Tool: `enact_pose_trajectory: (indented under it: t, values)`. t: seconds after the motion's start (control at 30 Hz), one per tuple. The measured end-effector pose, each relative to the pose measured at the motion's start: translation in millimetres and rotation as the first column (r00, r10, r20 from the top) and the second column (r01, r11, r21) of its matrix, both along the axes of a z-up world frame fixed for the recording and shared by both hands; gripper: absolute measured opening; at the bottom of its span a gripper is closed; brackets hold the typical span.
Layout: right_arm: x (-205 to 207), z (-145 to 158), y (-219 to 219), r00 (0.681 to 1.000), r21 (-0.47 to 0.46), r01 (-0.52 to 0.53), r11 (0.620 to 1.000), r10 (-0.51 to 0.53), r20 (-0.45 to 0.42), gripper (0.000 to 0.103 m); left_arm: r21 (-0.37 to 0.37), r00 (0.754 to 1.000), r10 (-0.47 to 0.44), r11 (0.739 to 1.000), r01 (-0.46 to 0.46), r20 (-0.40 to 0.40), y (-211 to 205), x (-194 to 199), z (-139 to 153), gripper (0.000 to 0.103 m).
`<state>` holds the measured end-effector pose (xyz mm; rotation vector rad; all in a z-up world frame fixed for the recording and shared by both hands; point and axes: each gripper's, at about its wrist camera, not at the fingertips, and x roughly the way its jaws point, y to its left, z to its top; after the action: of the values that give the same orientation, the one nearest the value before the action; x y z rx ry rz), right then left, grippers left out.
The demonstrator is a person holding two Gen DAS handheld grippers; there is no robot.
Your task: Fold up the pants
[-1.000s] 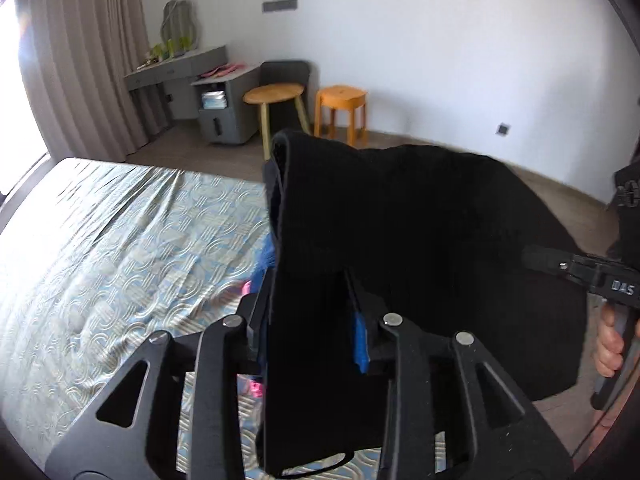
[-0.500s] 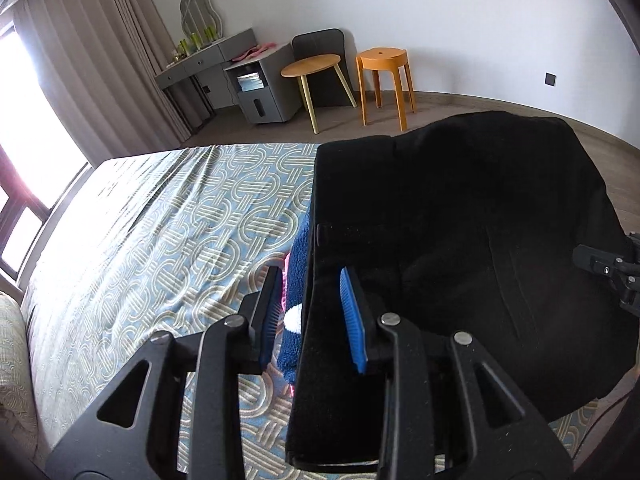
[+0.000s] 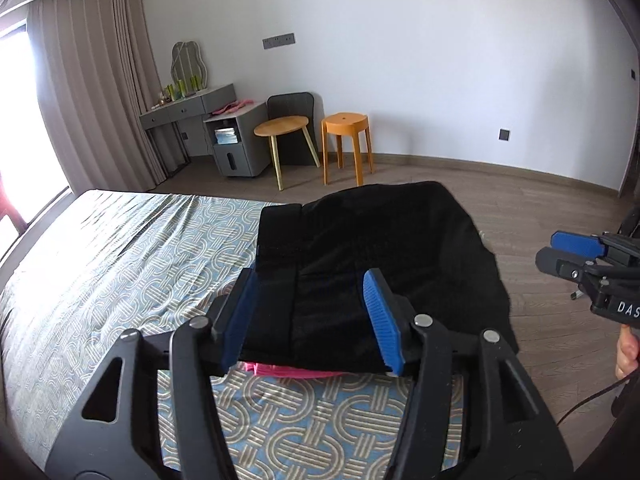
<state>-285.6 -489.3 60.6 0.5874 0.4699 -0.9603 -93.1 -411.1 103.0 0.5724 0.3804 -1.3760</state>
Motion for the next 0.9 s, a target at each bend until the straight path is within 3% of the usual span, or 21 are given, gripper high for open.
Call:
enact_pose_trajectory:
  t: [0.13,0.3,0.4,0.47,0.7,0.9]
  values:
    - [-1,26,36,0.999,-0.06,-0.038,0.997,0.037,-0.007,0.049,-0.026,1.0,-0.004,1.0,0.003,-0.028,35,-12,11,0.064]
    - [-5,46,79,0.996,-0.065,-0.062,0.996,0.065,0.057,0.051,-0.03,0.999,0.027,0.999,-0.028,-0.035,82,-19,16,0.067]
    - [-5,50,103,0.999,-0.092,-0.032,0.995,0.034,0.02,0.052,-0.041,0.998,0.063,0.997,-0.064,-0.022,106,-18,18,0.07]
    - [-2,50,117,0.999,-0.104,-0.031,0.994,0.029,-0.012,0.052,-0.053,0.997,0.075,0.996,-0.076,-0.013,118,-18,19,0.078]
    - [7,51,145,0.997,-0.086,-0.062,0.994,0.057,-0.058,0.053,-0.078,0.994,0.096,0.992,-0.1,-0.051,158,-18,22,0.079]
    - [15,63,167,0.993,-0.139,-0.062,0.988,0.047,-0.11,0.054,-0.084,0.991,0.105,0.99,-0.112,-0.082,173,-16,18,0.081]
